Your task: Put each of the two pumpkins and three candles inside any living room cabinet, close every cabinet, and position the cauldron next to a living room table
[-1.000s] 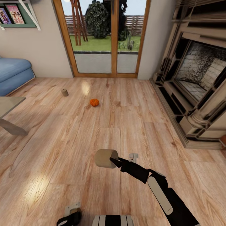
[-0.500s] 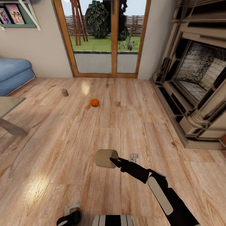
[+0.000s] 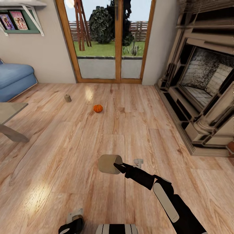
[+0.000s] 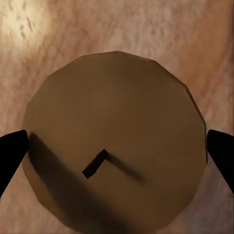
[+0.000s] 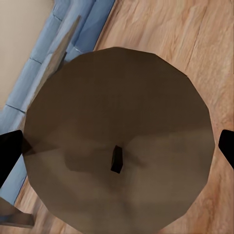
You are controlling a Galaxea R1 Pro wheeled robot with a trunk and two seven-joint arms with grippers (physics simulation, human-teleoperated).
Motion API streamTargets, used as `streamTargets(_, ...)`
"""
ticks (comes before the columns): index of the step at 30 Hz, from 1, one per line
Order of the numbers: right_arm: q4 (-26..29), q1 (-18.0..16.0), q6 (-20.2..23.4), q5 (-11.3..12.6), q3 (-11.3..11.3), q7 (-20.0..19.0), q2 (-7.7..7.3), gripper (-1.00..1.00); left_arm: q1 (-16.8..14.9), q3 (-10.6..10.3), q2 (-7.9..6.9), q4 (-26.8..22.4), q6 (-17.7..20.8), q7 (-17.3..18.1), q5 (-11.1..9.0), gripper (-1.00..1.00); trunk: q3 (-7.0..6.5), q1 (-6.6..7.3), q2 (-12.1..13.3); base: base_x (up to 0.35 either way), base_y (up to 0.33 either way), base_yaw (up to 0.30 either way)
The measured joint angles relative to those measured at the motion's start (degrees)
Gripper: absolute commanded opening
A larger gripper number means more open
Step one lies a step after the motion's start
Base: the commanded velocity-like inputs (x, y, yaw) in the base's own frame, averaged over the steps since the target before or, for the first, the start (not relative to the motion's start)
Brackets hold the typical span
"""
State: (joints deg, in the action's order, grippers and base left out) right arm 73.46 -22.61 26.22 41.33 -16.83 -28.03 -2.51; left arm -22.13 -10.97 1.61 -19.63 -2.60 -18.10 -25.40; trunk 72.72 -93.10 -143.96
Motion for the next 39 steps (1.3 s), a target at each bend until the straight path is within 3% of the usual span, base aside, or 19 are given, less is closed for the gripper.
streamTargets(9, -0.08, 0.03, 0.00, -0.02, 0.00, 0.03, 0.00, -1.00, -0.07, 0.46, -0.25, -0.83, 0.75, -0.10, -0.33, -1.00, -2.00, 0.23, 0.12, 0.000, 0.000, 0.000)
streamTargets(12, -0.09, 0.00, 0.00, -0.02, 0.00, 0.33, 0.00, -1.00, -0.26, 0.86, -0.53, -1.25, 3.13, -0.13, -1.07, -1.00, -2.66, 0.31, 0.16, 0.000, 0.000, 0.000)
streamTargets(15, -0.09, 0.02, 0.00, -0.04, 0.00, 0.54, 0.00, -1.00, -0.39, 1.60, -0.93, -6.67, 10.81, -0.15, -1.56, -1.00, -3.33, 0.39, 0.20, 0.000, 0.000, 0.000)
streamTargets(16, -0.19, 0.04, -0.01, -0.08, 0.00, 0.58, 0.00, -1.00, -0.37, 1.78, -1.79, -11.22, 16.13, -0.28, -1.72, -1.00, -3.55, 0.41, 0.22, 0.000, 0.000, 0.000)
streamTargets(20, -2.00, 0.01, -0.04, -0.24, 0.08, 0.59, -0.01, -1.00, -0.38, 2.31, -4.96, -23.93, 31.29, -0.31, -1.27, -1.00, -4.44, 0.52, 0.27, 0.000, 0.000, 0.000)
streamTargets(22, -2.81, 0.01, -0.01, -0.15, 0.15, 0.56, 0.00, -1.00, -0.39, 3.68, -7.48, -30.84, 37.85, -0.31, -0.71, -1.00, -4.89, 0.57, 0.29, 0.000, 0.000, 0.000)
streamTargets(23, -3.05, 0.02, -0.04, -0.22, 0.16, 0.59, 0.00, -1.00, -0.37, 4.98, -8.93, -34.22, 41.17, -0.32, -1.50, -1.00, -5.11, 0.59, 0.31, 0.000, 0.000, 0.000)
streamTargets(24, -3.15, 0.02, -0.05, -0.12, 0.17, 0.63, 0.00, -1.00, -0.40, 6.00, -9.90, -37.11, 44.01, -0.29, -0.61, -1.00, -5.33, 0.63, 0.32, 0.000, 0.000, 0.000)
streamTargets(28, -3.36, 0.01, -0.08, -0.19, 0.18, 0.74, 0.00, -1.00, -0.46, 10.09, -12.57, -47.88, 55.03, -0.22, -1.25, -1.00, -6.22, 0.73, 0.37, 0.000, 0.000, 0.000)
streamTargets(31, -4.41, 0.01, -0.12, -0.34, 0.17, 0.77, 0.11, -1.00, -0.39, 12.62, -13.63, -51.50, 58.11, -0.26, -1.29, -1.00, -6.88, 0.80, 0.42, 0.000, 0.000, 0.000)
streamTargets(34, -5.99, 0.01, -0.24, -0.75, 0.17, 0.87, 0.43, -1.00, -0.37, 15.13, -15.92, -52.14, 59.06, 0.02, -1.56, -1.00, -7.54, 0.88, 0.46, 0.000, 0.000, 0.000)
streamTargets(39, -6.78, -0.01, -0.39, -0.74, 0.20, 1.40, 0.60, -1.00, -0.35, 16.04, -16.69, -52.65, 59.31, 0.21, -2.07, -1.00, -8.65, 1.01, 0.53, 0.000, 0.000, 0.000)
